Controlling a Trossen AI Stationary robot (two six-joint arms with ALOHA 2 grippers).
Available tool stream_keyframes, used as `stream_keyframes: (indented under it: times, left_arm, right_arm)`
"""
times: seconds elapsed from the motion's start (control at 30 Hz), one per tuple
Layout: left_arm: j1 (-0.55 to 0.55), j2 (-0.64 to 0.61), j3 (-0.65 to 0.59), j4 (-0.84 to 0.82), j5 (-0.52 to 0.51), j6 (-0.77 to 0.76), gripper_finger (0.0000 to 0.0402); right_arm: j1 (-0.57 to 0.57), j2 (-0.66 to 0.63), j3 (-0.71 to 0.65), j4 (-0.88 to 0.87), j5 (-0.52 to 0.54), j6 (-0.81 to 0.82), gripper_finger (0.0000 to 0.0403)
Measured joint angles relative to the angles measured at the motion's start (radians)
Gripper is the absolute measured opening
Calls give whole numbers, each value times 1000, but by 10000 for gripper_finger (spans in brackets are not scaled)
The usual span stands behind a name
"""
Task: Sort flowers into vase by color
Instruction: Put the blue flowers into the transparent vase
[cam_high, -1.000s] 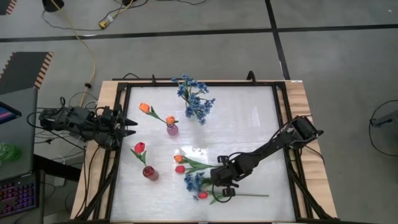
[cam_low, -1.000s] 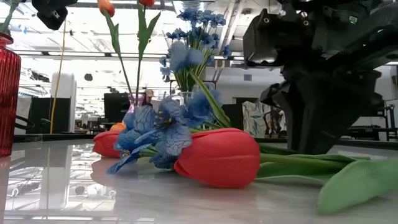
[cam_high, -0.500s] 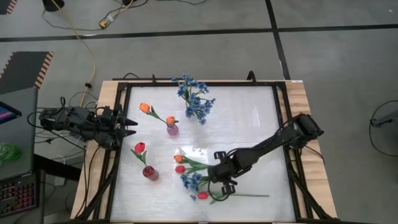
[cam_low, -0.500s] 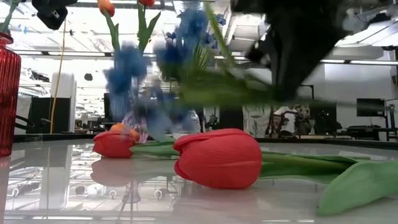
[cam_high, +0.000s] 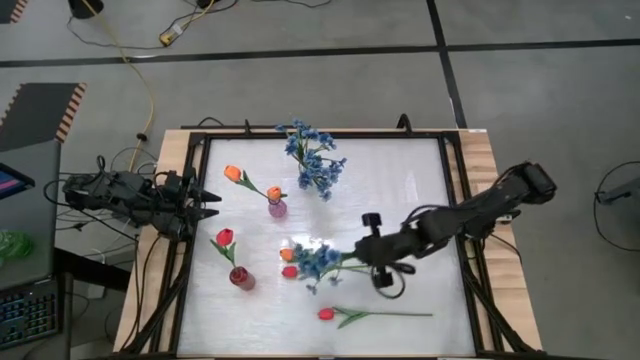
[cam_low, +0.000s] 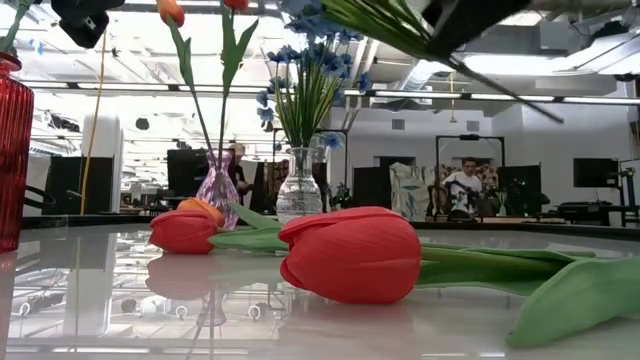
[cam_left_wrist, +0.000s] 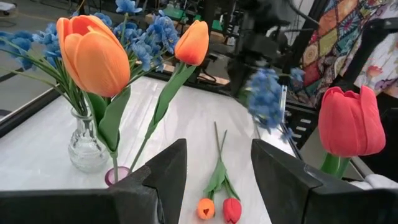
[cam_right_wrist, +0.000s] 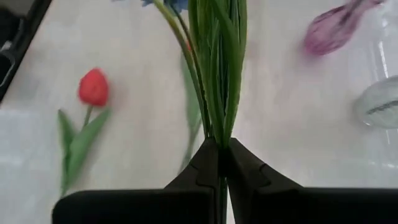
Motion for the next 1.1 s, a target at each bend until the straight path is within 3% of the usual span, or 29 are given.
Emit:
stream_keyframes:
  times: [0.27,0.5,0.7,1.0,1.1]
  left_arm:
    - [0,0,0,-5,-2,0,167]
    - [0,0,0,-4,-54,2,167]
    - [0,0,0,-4,-56,2,167]
    - [0,0,0,-3,-57,1,167]
    - [0,0,0,-3,-76,0,167]
  right_arm:
    - [-126,-307,-395,559,-12,-172,42]
    - [-312,-440,-703,1229,-149,-285,42]
    - [-455,-355,-809,1641,-192,-276,42]
    - [-603,-102,-811,2091,-194,-211,42]
    - [-656,-29,-794,2133,-214,-141,42]
